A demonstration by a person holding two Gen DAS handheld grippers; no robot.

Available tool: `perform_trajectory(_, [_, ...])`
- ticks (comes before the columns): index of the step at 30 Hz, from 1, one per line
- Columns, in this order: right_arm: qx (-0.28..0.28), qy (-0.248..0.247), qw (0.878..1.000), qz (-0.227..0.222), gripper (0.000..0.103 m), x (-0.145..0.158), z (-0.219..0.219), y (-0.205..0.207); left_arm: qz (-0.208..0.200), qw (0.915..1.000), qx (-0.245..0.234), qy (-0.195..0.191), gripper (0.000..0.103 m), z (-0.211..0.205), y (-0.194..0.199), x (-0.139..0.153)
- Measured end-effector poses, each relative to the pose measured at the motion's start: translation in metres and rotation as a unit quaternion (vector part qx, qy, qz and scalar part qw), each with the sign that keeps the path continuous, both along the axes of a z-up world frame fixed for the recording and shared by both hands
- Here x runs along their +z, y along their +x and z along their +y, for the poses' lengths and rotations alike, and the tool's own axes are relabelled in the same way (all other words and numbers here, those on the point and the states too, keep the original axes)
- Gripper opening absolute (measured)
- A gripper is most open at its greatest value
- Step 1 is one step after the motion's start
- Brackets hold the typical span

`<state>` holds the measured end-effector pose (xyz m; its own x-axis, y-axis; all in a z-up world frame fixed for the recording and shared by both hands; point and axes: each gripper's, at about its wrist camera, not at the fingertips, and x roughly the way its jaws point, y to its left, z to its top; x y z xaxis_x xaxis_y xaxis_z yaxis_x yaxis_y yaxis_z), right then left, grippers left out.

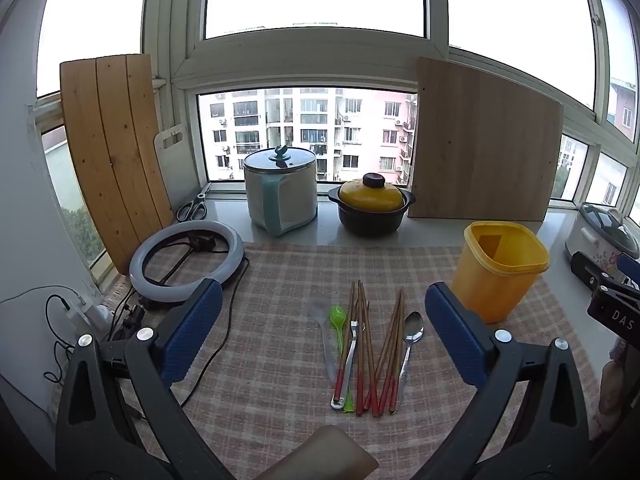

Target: Organize utensils

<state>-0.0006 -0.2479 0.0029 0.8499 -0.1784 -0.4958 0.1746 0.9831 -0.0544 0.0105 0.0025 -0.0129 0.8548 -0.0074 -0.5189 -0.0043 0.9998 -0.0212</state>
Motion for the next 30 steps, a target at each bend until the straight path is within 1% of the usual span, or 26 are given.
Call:
perform_trajectory(8, [0.002, 0.004, 1.000, 0.000, 0.103, -0.001, 0.000, 0.002, -0.004, 1.0000, 0.004, 0.001, 0.103, -0.003, -0.004, 0.000])
perform_trajectory(24, [0.006, 0.006, 1.000, 0.001, 0.103, -0.002, 0.002, 0.007, 0.005, 1.0000, 0.005, -0.002, 0.103, -0.008, -0.001, 0.000])
perform_trajectory(25, [0.006, 0.007, 1.000, 0.001, 0.103, -0.002, 0.002, 0.007, 0.005, 1.0000, 0.006, -0.003, 0.103, -0.008, 0.001, 0.004])
perform_trajectory(29, [0.010, 0.009, 1.000, 0.003, 0.103, -0.003, 0.003, 0.007, 0.005, 1.0000, 0.008, -0.004, 0.103, -0.013, 0.002, 0.005])
perform_trajectory(30, [0.011, 0.010, 1.000, 0.004, 0.103, -0.004, 0.003, 0.007, 0.005, 1.0000, 0.006, -0.003, 0.103, -0.007, 0.001, 0.004])
